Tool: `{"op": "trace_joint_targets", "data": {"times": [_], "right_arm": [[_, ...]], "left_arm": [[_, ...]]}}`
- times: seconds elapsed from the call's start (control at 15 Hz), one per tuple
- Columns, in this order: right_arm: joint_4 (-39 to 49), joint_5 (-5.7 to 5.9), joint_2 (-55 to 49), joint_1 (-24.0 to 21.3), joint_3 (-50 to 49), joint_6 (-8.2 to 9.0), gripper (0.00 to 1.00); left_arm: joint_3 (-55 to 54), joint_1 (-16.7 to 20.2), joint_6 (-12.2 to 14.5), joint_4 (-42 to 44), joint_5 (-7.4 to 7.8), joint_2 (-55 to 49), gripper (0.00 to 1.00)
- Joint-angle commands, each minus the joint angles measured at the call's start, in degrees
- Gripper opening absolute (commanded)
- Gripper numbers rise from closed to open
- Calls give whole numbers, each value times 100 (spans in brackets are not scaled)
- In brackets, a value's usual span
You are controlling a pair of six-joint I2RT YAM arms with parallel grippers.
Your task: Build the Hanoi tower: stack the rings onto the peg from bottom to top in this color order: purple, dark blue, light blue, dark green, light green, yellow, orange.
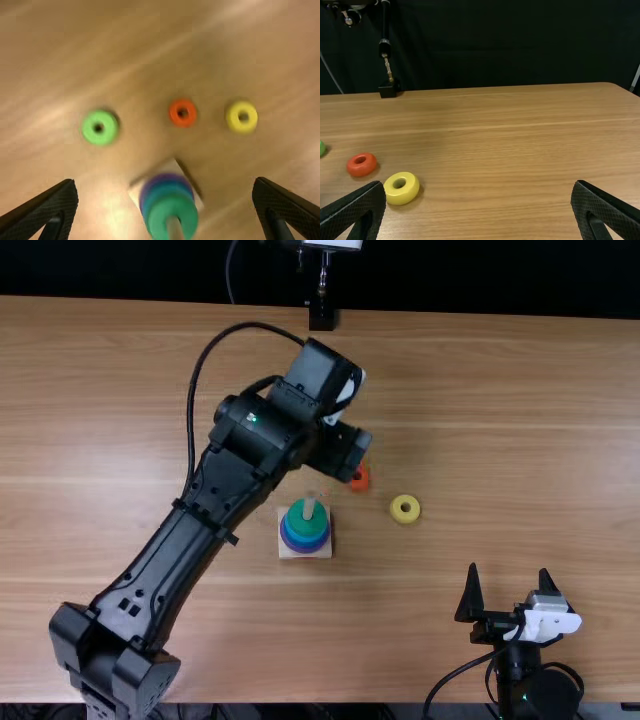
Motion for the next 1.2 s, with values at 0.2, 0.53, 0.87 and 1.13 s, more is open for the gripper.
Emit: {"op": "trace_joint_targets", "data": {"times": [0.2,0.53,0.87,1.13], "right_arm": [[-20,-4,-73,-56,-73,18,100],[-20,-4,-73,-56,-73,18,100],[-20,-4,-73,-56,-73,18,100],[-20,-4,-73,-56,-73,18,100]], "left_arm": [[135,465,75,330,-850,622,100],[-647,764,792,2059,-850,912,100],[-1350,852,940,2260,-238,1290,100],[-1289,905,950,1848,-259,1659,100]]}}
